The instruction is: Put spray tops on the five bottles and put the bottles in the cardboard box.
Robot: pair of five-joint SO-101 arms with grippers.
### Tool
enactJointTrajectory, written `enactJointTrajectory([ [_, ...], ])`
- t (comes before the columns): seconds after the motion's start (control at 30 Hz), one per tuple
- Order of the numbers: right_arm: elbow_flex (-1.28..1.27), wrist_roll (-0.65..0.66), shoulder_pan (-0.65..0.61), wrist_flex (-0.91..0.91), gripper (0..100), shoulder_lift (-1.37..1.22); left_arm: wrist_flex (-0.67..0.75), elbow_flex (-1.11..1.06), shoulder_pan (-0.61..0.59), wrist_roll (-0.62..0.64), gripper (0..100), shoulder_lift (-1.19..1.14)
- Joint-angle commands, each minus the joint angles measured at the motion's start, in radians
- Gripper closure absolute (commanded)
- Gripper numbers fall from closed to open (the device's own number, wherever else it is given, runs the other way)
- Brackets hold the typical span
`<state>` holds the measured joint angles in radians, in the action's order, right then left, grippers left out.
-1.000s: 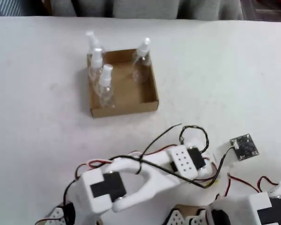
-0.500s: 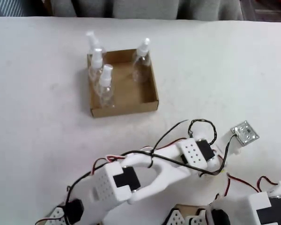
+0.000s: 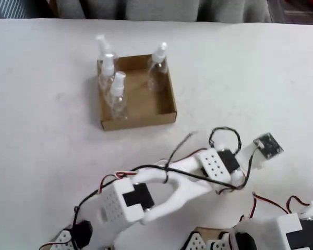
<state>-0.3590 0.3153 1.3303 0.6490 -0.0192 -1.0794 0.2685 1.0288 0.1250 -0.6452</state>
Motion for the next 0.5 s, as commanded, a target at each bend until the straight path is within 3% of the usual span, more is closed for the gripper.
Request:
enactJointTrajectory([
  [0.0,0.014,0.011,0.007,0.008,96.7,0.073,-0.155,0.037,-0.094,0.0,98,0.232],
  [0.17,0.012,0.009,-0.018,0.124,96.6,0.223,-0.216,-0.038,-0.136,-0.003,98,0.383],
  [0.27,0.009,0.005,-0.059,0.209,96.7,0.317,-0.213,-0.141,-0.143,-0.077,98,0.49],
  [0.47,0.009,0.002,-0.206,0.381,96.7,0.484,-0.094,-0.414,-0.179,-0.103,98,0.78],
])
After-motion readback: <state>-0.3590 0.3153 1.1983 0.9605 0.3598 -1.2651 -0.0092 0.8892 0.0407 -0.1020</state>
